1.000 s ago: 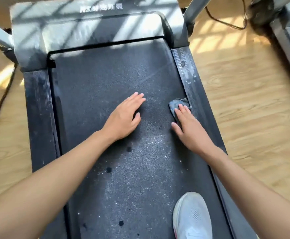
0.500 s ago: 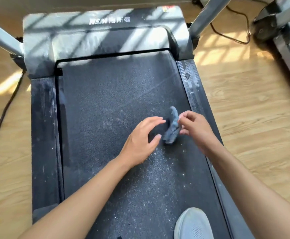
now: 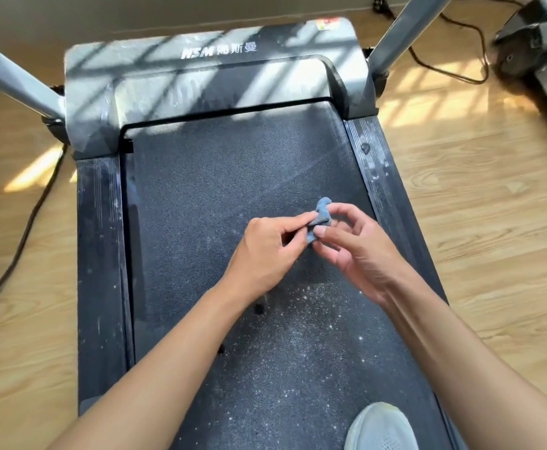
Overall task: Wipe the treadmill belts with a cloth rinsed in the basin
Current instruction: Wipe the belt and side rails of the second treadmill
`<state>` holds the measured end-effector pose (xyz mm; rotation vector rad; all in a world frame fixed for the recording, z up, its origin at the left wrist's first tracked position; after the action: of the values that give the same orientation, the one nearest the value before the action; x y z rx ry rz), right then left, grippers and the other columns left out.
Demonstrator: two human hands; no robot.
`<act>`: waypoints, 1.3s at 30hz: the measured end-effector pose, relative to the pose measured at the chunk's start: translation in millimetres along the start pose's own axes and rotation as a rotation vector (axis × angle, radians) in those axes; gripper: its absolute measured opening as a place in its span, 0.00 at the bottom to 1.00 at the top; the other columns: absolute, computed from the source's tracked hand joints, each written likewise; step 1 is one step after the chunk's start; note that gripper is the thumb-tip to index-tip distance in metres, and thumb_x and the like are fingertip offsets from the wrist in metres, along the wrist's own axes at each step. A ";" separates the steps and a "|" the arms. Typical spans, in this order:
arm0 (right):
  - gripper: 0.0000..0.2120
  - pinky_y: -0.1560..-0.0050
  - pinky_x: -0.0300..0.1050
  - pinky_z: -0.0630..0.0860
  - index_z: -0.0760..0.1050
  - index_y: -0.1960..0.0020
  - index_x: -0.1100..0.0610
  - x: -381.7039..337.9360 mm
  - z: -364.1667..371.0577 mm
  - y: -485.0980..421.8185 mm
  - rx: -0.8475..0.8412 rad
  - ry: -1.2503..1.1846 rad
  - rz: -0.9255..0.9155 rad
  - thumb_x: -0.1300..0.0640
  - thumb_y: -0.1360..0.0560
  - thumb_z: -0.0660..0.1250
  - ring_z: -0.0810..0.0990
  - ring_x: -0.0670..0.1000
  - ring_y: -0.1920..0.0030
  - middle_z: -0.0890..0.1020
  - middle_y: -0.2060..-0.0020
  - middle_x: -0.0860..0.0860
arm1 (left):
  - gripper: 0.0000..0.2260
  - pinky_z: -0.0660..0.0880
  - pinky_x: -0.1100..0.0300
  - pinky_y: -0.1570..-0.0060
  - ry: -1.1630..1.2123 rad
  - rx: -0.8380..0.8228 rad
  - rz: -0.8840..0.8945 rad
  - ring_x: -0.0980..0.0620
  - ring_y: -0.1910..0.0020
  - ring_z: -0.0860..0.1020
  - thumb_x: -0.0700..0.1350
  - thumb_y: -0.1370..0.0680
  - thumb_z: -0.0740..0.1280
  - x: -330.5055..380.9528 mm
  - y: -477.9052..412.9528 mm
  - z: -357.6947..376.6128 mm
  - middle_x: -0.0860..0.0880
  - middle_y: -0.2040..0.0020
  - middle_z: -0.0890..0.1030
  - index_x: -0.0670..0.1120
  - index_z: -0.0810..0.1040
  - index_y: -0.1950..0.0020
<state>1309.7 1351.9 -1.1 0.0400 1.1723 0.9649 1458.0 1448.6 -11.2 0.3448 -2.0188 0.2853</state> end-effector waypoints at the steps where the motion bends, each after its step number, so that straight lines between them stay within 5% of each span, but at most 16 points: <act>1: 0.18 0.52 0.44 0.83 0.74 0.39 0.59 -0.4 -0.9 -0.1 0.013 0.059 -0.001 0.73 0.25 0.70 0.85 0.51 0.54 0.84 0.54 0.55 | 0.15 0.79 0.62 0.41 -0.044 -0.017 0.019 0.68 0.47 0.83 0.42 0.20 0.69 -1.3 -0.8 -2.8 0.54 0.42 0.87 0.49 0.85 0.34; 4: 0.15 0.55 0.47 0.77 0.78 0.41 0.59 -0.8 -6.4 -3.6 0.083 0.397 -0.051 0.72 0.24 0.68 0.80 0.54 0.56 0.83 0.57 0.54 | 0.16 0.74 0.73 0.52 -0.207 -0.024 0.101 0.66 0.59 0.81 0.37 0.23 0.69 -1.8 -4.8 -15.7 0.53 0.50 0.88 0.48 0.86 0.37; 8: 0.17 0.59 0.46 0.75 0.82 0.44 0.47 -3.7 -6.7 -2.7 0.028 1.195 -0.198 0.60 0.30 0.67 0.78 0.49 0.65 0.82 0.64 0.46 | 0.09 0.80 0.56 0.47 -0.185 0.019 0.082 0.58 0.54 0.84 0.40 0.25 0.69 1.7 -10.2 -32.6 0.55 0.54 0.87 0.50 0.85 0.48; 10: 0.13 0.61 0.47 0.74 0.81 0.47 0.50 -3.9 0.7 1.4 -0.076 1.381 -0.205 0.56 0.30 0.65 0.75 0.47 0.68 0.80 0.67 0.47 | 0.09 0.80 0.55 0.45 -0.054 -0.034 0.010 0.56 0.52 0.84 0.41 0.24 0.70 5.4 -13.7 -36.1 0.55 0.54 0.86 0.51 0.84 0.47; 12: 0.12 0.63 0.52 0.72 0.78 0.55 0.57 -0.2 8.3 3.5 -0.139 1.283 -0.159 0.49 0.30 0.64 0.71 0.46 0.68 0.75 0.69 0.51 | 0.11 0.78 0.58 0.44 0.031 -0.112 -0.018 0.56 0.51 0.83 0.38 0.22 0.70 7.5 -17.4 -40.7 0.53 0.51 0.85 0.50 0.84 0.42; 15: 0.20 0.56 0.55 0.77 0.83 0.53 0.59 4.9 14.7 6.2 -0.228 0.989 -0.152 0.41 0.25 0.72 0.78 0.50 0.59 0.82 0.55 0.58 | 0.15 0.76 0.59 0.45 0.045 -0.226 0.015 0.54 0.53 0.81 0.37 0.19 0.68 6.3 -23.1 -50.1 0.49 0.50 0.84 0.51 0.82 0.35; 20: 0.10 0.66 0.40 0.70 0.87 0.57 0.55 4.1 17.5 13.4 -0.241 0.753 -0.115 0.50 0.23 0.75 0.77 0.44 0.66 0.84 0.66 0.48 | 0.16 0.75 0.68 0.55 0.081 -0.351 -0.027 0.62 0.61 0.80 0.40 0.23 0.77 3.3 -30.7 -64.3 0.51 0.55 0.85 0.48 0.84 0.35; 25: 0.11 0.72 0.38 0.70 0.86 0.51 0.64 9.5 19.1 16.7 -0.297 0.676 0.031 0.55 0.22 0.74 0.79 0.48 0.67 0.86 0.64 0.59 | 0.16 0.68 0.67 0.62 0.002 -0.330 0.006 0.61 0.66 0.71 0.46 0.27 0.81 -2.2 -34.8 -73.9 0.52 0.59 0.82 0.51 0.87 0.40; 31: 0.06 0.61 0.39 0.77 0.85 0.46 0.61 11.7 15.1 14.2 -0.239 0.524 -0.019 0.61 0.20 0.71 0.83 0.47 0.60 0.87 0.57 0.53 | 0.10 0.71 0.66 0.49 -0.119 -0.152 0.098 0.53 0.49 0.81 0.48 0.24 0.78 -11.3 -28.7 -66.7 0.55 0.47 0.83 0.52 0.86 0.43; 35: 0.15 0.50 0.52 0.75 0.83 0.39 0.63 8.0 2.6 5.5 -0.248 0.464 0.035 0.61 0.23 0.66 0.81 0.57 0.51 0.86 0.49 0.62 | 0.11 0.76 0.65 0.41 -0.006 -0.301 0.010 0.58 0.46 0.84 0.46 0.24 0.78 -10.9 -14.2 -60.1 0.56 0.47 0.87 0.48 0.86 0.41; 39: 0.12 0.43 0.54 0.81 0.80 0.36 0.66 2.5 1.9 3.5 -0.282 0.534 0.111 0.64 0.16 0.64 0.85 0.56 0.46 0.86 0.44 0.60 | 0.18 0.76 0.70 0.44 0.064 -0.316 -0.059 0.65 0.50 0.84 0.39 0.26 0.80 -22.4 -0.7 -48.1 0.57 0.47 0.87 0.46 0.85 0.37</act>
<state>1309.1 1356.5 -0.5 -0.4044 1.5173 1.2771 1507.7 1467.2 -9.5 0.1932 -1.9491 -0.0602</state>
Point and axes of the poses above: each hand's wrist, its own y-axis away from the middle knuckle, its own z-axis out of the palm, x = y × z, the point moved 1 cm from there along -y, towards the middle knuckle
